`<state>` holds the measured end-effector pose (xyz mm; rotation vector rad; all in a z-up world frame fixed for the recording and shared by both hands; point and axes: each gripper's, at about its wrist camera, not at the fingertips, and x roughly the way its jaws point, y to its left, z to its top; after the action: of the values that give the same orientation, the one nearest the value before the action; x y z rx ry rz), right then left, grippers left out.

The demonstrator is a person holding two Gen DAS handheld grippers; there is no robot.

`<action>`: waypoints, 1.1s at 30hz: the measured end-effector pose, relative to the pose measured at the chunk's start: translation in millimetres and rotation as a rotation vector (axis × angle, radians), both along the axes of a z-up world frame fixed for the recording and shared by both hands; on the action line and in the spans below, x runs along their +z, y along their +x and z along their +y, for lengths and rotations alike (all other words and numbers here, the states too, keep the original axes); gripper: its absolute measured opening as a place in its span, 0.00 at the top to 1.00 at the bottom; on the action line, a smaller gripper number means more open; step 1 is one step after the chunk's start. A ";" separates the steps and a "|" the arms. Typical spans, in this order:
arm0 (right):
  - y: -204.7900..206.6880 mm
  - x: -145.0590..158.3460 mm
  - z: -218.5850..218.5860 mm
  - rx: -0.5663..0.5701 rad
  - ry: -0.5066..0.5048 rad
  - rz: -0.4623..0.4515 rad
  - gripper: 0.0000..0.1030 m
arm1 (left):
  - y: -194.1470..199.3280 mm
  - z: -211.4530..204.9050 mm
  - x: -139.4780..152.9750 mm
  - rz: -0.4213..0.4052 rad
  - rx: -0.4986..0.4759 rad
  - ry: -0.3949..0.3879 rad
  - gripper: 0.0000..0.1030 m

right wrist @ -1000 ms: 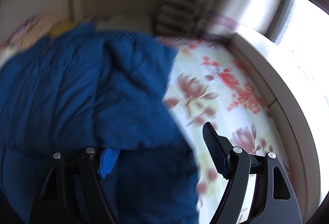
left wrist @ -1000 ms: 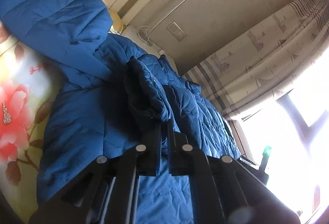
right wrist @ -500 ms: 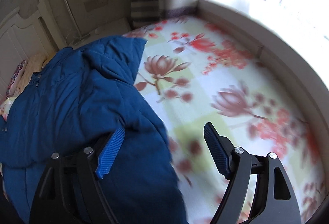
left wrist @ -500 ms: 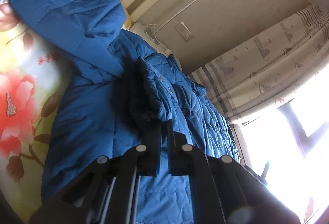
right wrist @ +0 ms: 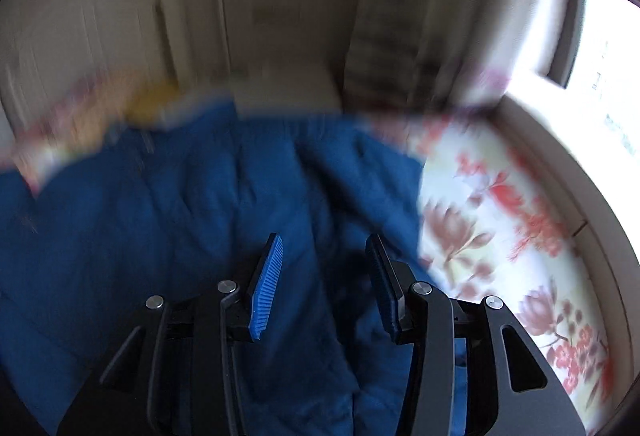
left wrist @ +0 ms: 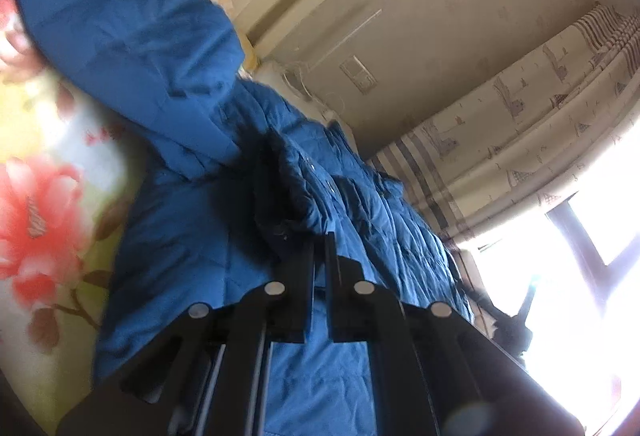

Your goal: Fold large clothes

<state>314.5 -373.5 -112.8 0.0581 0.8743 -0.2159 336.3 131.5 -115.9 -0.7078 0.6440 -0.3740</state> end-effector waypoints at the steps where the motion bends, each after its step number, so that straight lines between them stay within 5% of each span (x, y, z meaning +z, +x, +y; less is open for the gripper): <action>1: 1.6 -8.0 -3.5 0.000 0.027 0.009 0.56 | -8.8 6.9 7.5 -0.046 0.074 0.023 0.96; 4: -4.8 -8.7 -9.6 0.009 0.057 0.001 0.57 | -26.3 25.9 22.8 -0.149 0.184 0.025 0.96; 7: -10.8 -9.9 -14.1 0.015 0.091 -0.020 0.57 | -24.7 18.7 24.6 -0.156 0.136 0.024 0.90; 11: -10.0 -9.7 -4.2 0.009 0.029 -0.013 0.57 | -14.2 -16.9 27.6 -0.150 0.033 0.108 0.26; 15: -15.7 -5.1 0.4 0.002 0.019 0.001 0.56 | 7.7 -46.5 11.8 -0.001 -0.024 0.258 0.19; 19: -25.3 23.2 27.4 -0.078 -0.032 -0.054 0.56 | 19.3 -24.9 -3.5 0.099 0.000 0.137 0.20; 23: -18.2 38.1 93.9 0.119 -0.063 -0.145 0.53 | 10.9 -28.9 2.8 0.058 0.014 0.198 0.20; 26: 8.2 -3.9 131.9 0.315 -0.040 0.072 0.40 | 6.1 -34.5 10.0 0.024 0.019 0.248 0.20; 28: 5.8 -0.3 136.2 0.318 -0.089 0.059 0.39 | 6.2 -31.6 8.9 0.034 0.019 0.236 0.20; 30: 8.3 9.6 127.8 0.280 -0.033 0.074 0.39 | 5.7 -25.1 7.0 0.055 0.028 0.213 0.20; 33: 14.3 33.8 108.5 0.204 -0.045 -0.050 0.39 | 8.4 -23.3 5.6 0.072 0.029 0.202 0.19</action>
<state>328.8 -265.0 -78.9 -0.0674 0.8187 -0.0427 344.7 108.2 -110.4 -0.5393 0.7279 -0.2530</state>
